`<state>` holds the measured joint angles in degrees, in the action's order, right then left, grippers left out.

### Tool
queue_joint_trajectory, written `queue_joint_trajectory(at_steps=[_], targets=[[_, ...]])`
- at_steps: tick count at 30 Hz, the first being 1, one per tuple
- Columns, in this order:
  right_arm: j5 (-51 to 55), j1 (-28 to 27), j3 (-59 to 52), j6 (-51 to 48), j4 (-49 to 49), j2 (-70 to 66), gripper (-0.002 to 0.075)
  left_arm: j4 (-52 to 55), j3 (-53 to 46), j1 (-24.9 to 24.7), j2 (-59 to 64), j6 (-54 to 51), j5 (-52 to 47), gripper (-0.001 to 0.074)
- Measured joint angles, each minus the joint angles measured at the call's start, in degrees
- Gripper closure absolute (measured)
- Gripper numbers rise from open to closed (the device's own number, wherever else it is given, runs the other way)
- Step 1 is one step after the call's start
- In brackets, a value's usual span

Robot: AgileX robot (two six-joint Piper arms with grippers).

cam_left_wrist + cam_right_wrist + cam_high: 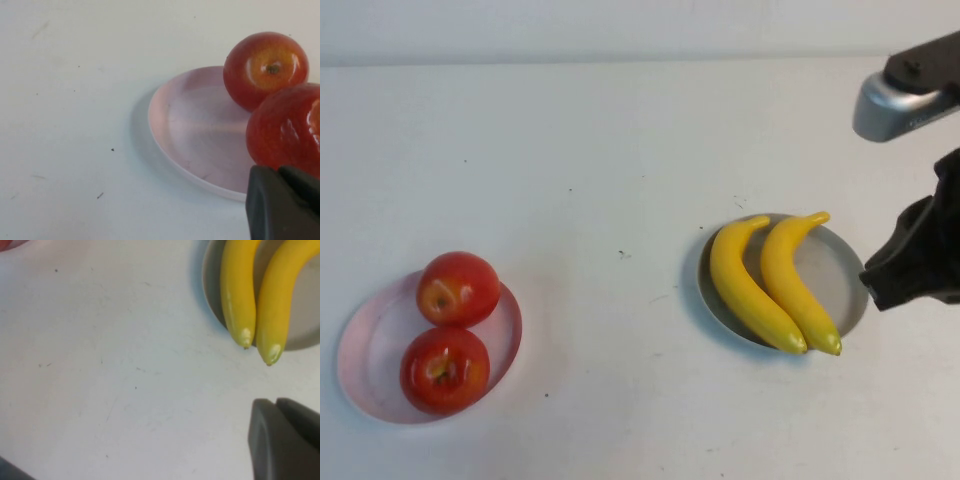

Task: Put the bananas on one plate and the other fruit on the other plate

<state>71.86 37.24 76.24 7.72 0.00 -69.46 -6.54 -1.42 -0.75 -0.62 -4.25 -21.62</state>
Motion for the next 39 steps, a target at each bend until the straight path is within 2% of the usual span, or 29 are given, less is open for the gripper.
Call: queue_joint_trajectory(at_steps=[5,7,13,20,25,27,31,39], targets=[[-0.45,0.00,-4.56,0.00,0.38,2.59,0.0741,0.00,0.00,0.00,0.00,0.00,0.00,0.0737],[-3.63,0.00,-8.20,-0.06,0.82,3.86,0.0741,0.00,0.00,0.00,0.00,0.00,0.00,0.0737],[-26.41,-2.28,-26.27,-0.20,2.09,11.00,0.0741,0.00,0.00,0.00,0.00,0.00,0.00,0.0737],[-55.75,-17.14,-54.90,-0.20,3.70,26.58,0.0741,0.00,0.00,0.00,0.00,0.00,0.00,0.0737],[-68.60,-26.44,-68.96,-0.20,3.70,42.25,0.0741,0.00,0.00,0.00,0.00,0.00,0.00,0.0737],[-70.58,-28.73,-72.71,-0.20,3.70,47.31,0.0741,0.00,0.00,0.00,0.00,0.00,0.00,0.0737],[-71.25,-29.83,-77.13,-0.20,3.70,56.27,0.0741,0.00,0.00,0.00,0.00,0.00,0.00,0.0737],[-66.15,-29.83,-77.61,-0.20,2.09,67.94,0.0741,0.00,0.00,0.00,0.00,0.00,0.00,0.0737]])
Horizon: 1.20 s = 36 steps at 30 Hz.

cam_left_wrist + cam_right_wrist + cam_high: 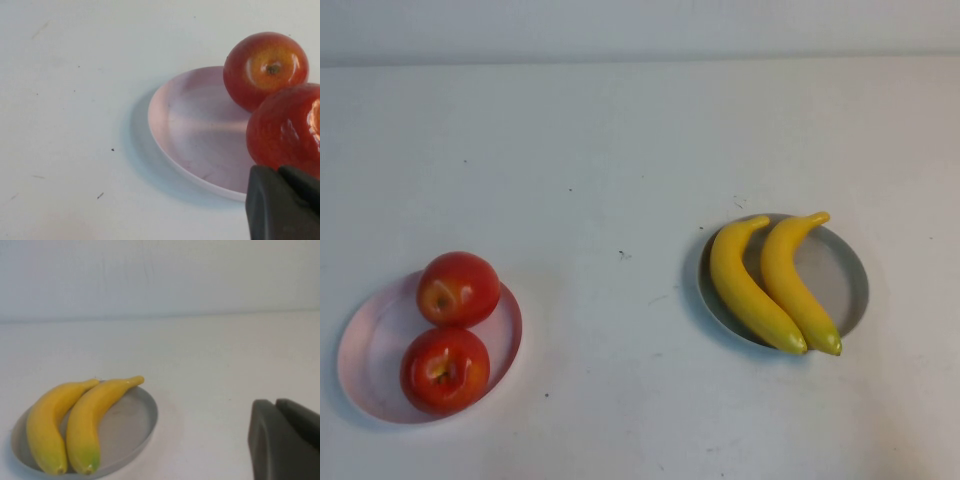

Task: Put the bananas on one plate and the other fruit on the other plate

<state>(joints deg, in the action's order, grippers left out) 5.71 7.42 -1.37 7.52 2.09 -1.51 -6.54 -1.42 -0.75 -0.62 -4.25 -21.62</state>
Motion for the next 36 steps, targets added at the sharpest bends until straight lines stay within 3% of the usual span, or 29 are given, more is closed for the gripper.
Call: queue_joint_trajectory(at_steps=[15,22,36], targets=[[4.44,0.70,0.00,0.00,-0.65,1.90,0.0741,0.00,0.00,0.00,0.00,0.00,0.00,0.0737],[12.24,0.70,0.00,-13.86,-9.85,1.90,0.0741,0.00,0.00,0.00,0.00,0.00,0.00,0.0737],[13.88,0.70,0.00,-16.28,-10.81,1.90,0.0741,0.00,0.00,0.00,0.00,0.00,0.00,0.0737]])
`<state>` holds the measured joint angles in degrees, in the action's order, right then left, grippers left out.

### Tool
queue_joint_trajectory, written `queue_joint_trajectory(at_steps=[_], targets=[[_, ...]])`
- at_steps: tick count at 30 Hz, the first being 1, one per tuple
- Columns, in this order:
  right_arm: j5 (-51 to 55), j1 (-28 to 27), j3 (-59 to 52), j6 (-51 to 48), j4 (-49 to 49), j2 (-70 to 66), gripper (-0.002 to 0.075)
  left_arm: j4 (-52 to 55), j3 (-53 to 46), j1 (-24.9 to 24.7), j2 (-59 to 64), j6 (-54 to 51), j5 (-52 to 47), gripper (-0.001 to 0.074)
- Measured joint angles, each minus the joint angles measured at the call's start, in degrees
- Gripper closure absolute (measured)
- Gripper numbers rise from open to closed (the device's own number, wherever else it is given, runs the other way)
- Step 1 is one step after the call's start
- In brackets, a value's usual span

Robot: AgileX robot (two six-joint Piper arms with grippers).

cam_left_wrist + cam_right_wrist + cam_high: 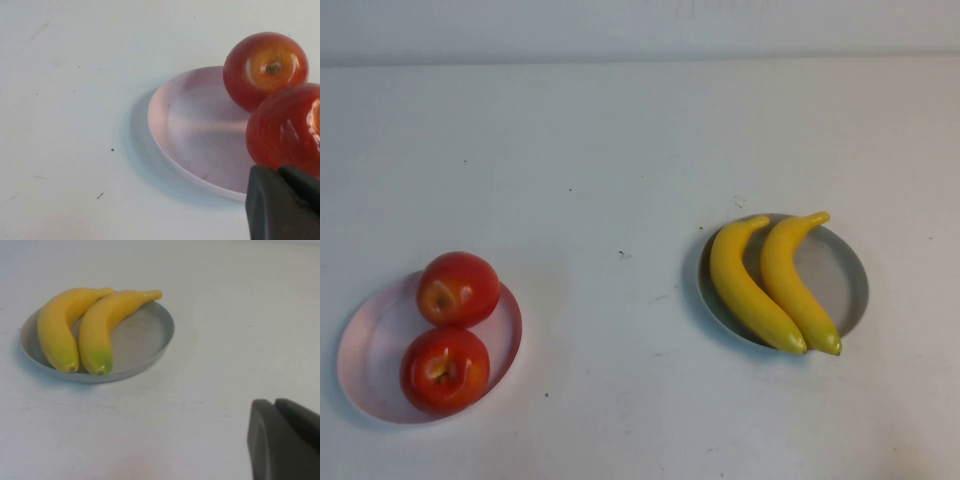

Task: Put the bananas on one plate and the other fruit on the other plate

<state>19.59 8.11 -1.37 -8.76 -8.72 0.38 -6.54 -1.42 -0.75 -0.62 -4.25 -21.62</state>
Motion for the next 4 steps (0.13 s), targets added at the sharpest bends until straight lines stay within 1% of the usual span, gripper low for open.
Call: queue_joint_trajectory(at_steps=[4], targets=[[0.00,0.00,0.00,0.00,-0.14,0.00,0.0741,0.00,0.00,0.00,0.00,0.00,0.00,0.0737]])
